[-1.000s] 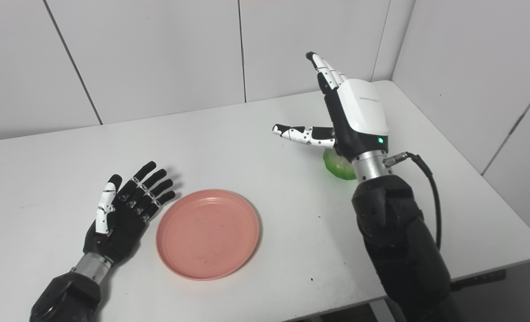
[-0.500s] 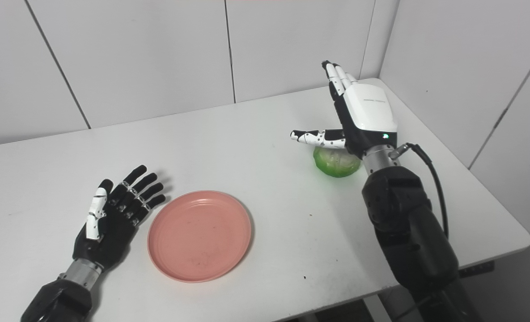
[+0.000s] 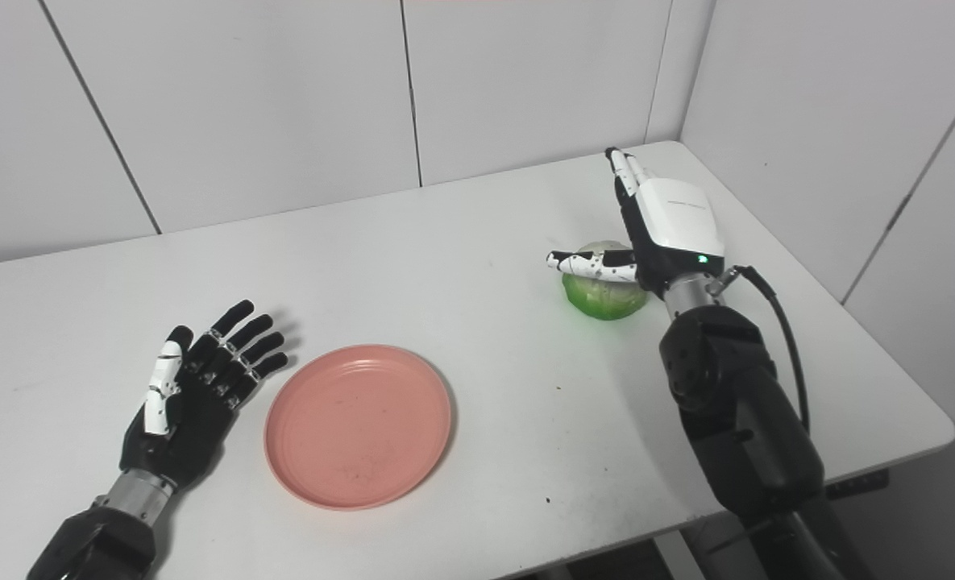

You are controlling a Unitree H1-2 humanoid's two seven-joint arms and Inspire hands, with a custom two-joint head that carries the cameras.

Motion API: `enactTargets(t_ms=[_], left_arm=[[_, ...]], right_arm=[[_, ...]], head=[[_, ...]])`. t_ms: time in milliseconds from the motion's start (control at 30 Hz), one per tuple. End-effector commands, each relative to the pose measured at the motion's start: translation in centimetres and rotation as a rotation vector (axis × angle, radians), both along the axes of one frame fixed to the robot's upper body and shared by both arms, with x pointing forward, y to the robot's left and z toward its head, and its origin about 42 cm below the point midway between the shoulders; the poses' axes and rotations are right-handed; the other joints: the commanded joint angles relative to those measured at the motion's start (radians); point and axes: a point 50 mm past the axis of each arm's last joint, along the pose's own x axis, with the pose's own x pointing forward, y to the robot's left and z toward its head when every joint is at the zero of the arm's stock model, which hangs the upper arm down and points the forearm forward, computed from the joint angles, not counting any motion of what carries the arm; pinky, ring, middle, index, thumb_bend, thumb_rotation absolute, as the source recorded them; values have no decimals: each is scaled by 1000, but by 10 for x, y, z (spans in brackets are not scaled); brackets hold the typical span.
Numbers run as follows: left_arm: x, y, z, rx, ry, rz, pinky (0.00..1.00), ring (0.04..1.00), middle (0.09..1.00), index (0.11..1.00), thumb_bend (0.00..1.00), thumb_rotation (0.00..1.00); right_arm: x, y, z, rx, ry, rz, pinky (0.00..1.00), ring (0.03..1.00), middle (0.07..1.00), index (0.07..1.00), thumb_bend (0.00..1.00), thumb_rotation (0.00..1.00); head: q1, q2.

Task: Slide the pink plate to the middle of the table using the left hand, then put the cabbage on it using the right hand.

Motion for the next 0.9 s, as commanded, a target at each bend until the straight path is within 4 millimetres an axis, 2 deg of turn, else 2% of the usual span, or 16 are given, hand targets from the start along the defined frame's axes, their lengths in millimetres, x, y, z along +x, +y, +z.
enactTargets(t_ms=[0,200,467,867], left_arm=[[-14,15,-31,61,136,42,799,816,827,820,472,1000],[-15,16,-32,67,140,46,804,820,832,823,481,1000],[-15,16,-32,68,139,46,804,817,827,815,474,1000],[-16,16,-31,66,137,44,805,819,831,820,476,1000]], right_arm=[[9,-6,19,-2,-66,-14,793,906,950,970,1000,697],[13,-6,8,-30,-21,-20,799,914,953,975,1000,736],[20,-6,-2,-16,-1,-5,807,913,948,971,1000,723],[27,-6,-6,0,14,-3,825,915,945,962,1000,713]], head=[[0,1],[6,-4],[7,-2],[8,10]])
